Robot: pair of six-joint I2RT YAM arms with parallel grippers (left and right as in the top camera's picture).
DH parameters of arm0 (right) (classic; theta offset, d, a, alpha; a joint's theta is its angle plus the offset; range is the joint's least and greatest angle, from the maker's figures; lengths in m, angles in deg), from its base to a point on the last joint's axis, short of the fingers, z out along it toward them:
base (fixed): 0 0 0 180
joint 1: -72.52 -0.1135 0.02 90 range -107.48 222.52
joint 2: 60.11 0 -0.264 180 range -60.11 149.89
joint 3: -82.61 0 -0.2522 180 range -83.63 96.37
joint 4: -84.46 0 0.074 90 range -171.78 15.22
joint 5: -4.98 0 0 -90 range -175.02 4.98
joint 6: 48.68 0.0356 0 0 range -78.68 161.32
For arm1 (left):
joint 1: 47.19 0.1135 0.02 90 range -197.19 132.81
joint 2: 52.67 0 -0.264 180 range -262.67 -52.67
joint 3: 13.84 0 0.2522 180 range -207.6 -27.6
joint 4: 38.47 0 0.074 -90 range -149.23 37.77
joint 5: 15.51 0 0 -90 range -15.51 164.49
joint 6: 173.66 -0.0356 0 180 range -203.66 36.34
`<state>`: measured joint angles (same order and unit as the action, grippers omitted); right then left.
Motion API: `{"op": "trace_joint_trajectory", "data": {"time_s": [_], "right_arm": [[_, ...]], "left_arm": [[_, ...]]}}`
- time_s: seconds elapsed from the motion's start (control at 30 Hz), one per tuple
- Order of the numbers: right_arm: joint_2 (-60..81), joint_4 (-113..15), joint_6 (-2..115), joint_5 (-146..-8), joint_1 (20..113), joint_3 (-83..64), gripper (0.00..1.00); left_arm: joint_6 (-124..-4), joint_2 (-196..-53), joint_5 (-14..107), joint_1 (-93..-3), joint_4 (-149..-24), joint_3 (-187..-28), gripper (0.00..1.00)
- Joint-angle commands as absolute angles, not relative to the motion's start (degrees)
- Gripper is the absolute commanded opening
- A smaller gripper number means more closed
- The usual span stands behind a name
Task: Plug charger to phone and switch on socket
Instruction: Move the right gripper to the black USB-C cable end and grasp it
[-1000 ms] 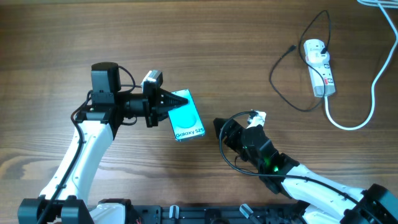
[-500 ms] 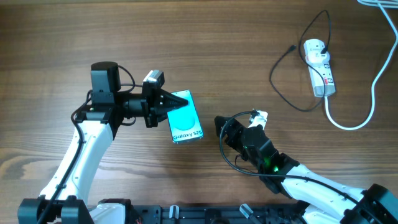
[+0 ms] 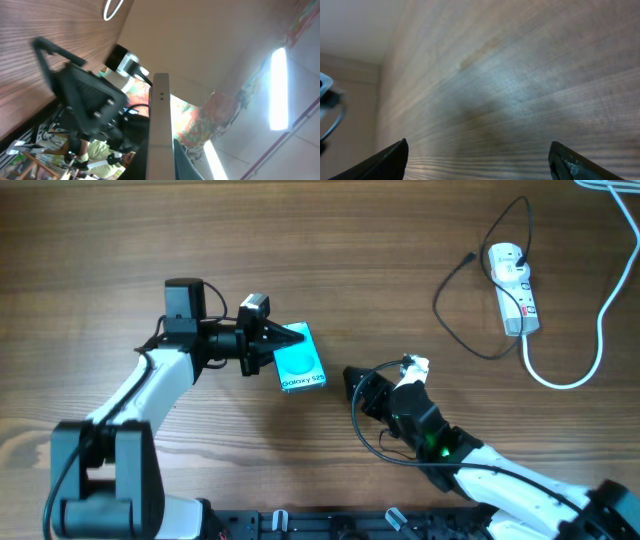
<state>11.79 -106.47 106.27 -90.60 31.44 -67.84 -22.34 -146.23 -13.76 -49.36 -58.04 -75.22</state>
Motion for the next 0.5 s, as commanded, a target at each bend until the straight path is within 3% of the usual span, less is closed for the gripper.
{"op": "trace_joint_trajectory", "data": {"time_s": [0.0, 0.27, 0.37, 0.47], "right_arm": [[5.9, -97.6, 99.0, -90.6, 34.8, -65.5, 0.91], [5.9, -62.4, 82.1, -97.9, 46.8, -41.9, 0.91], [10.5, -56.9, 78.5, -99.3, 52.0, -34.7, 0.90], [22.3, -59.7, 73.9, -99.2, 58.7, -27.9, 0.90]], "left_arm": [[-22.8, -150.3, -15.9, -49.4, -55.6, -76.3, 0.04], [-22.8, -151.5, -15.9, -52.2, -52.1, -76.4, 0.04], [-22.8, -151.5, -15.9, -53.3, -50.1, -76.4, 0.04], [-23.3, -151.5, -15.9, -53.8, -49.2, -76.4, 0.04]]}}
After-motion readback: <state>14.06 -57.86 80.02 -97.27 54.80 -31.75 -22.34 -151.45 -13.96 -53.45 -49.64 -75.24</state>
